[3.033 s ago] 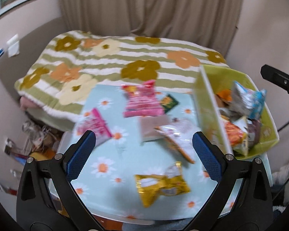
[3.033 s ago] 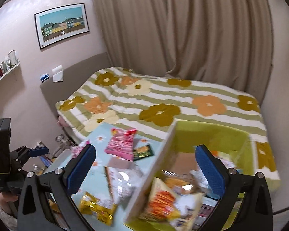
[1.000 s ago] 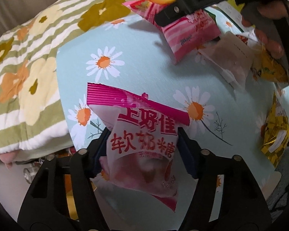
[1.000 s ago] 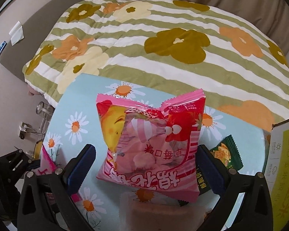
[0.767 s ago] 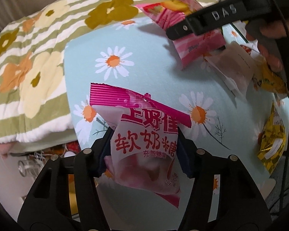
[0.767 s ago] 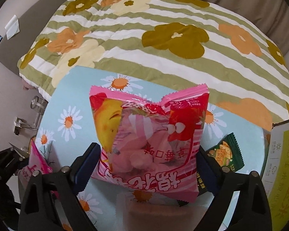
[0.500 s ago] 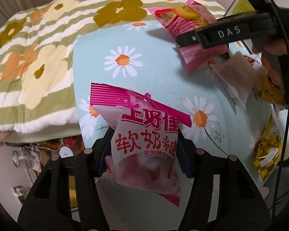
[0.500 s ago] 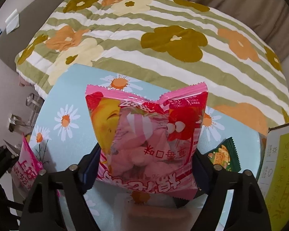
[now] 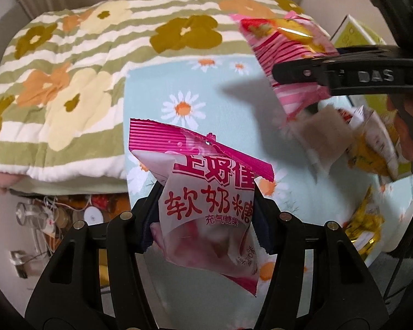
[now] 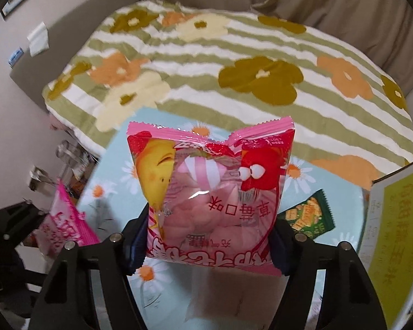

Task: Organize snacks
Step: 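Drop the pink candy bag into the box with the left tool while the right drops the marshmallows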

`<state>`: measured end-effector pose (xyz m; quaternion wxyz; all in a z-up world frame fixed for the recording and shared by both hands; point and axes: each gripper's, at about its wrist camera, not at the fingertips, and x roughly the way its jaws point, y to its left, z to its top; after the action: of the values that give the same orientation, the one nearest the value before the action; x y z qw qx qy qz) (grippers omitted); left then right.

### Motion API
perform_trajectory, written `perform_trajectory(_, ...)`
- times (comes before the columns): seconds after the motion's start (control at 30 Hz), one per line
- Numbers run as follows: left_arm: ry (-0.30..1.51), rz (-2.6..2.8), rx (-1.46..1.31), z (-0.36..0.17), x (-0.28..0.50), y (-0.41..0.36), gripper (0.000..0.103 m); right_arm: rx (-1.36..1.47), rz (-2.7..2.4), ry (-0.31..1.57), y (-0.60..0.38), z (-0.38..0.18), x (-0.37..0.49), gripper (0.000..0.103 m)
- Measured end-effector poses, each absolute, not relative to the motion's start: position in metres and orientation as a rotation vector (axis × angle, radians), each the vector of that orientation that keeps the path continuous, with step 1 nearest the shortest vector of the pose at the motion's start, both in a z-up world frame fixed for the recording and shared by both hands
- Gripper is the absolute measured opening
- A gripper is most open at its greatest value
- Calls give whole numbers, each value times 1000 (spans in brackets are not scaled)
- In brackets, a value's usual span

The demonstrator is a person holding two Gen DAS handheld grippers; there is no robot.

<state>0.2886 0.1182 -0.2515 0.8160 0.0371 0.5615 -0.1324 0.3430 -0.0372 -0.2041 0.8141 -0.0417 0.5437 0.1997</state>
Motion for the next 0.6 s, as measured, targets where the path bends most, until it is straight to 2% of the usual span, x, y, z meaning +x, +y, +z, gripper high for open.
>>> perform_trajectory(0.3, 1074, -215, 18, -171, 295, 78, 54, -3, 470, 1021, -103, -125, 318, 67)
perform_trajectory(0.6, 948, -267, 14, -104, 306, -37, 54, 9, 429, 910, -217, -65, 299, 67)
